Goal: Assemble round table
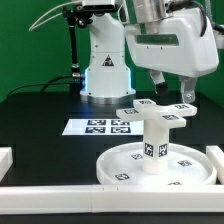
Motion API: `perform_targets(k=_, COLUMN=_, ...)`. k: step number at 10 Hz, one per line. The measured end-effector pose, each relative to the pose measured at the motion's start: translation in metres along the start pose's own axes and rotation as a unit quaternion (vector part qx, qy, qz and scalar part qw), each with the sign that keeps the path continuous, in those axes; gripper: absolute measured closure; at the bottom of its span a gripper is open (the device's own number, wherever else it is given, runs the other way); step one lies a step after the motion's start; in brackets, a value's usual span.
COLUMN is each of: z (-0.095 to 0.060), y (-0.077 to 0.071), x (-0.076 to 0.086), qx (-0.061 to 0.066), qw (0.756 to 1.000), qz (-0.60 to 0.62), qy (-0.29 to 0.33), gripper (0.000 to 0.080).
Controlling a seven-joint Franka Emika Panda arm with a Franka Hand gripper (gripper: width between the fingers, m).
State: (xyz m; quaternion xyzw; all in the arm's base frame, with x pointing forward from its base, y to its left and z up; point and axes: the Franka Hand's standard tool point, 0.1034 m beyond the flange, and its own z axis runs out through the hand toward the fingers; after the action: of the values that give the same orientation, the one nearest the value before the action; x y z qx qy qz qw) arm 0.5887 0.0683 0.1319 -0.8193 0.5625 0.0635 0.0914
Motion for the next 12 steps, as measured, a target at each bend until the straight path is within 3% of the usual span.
perform_targets(k=4, z=0.0002, y=0.0010, x=0.0005, qx=-0.004, qw=0.989, qz=-0.150, qy=0.002, gripper=0.0151)
perform_targets(k=7, z=0.0000, y=0.0035, x=-0.0055, qx=-0.067, qw=0.939, qz=-0.336, qy=0.028, gripper=0.0151)
perform_targets(k=8, z=0.0005, y=0.0022, x=-0.0078, qx=-0.078, qw=0.922, qz=-0.378, qy=0.032, gripper=0.0151)
perform_targets(k=12, z=0.0002, y=0.0032, x=-0.0043, qx=-0.082, qw=0.867, qz=-0.491, qy=0.022, gripper=0.0151)
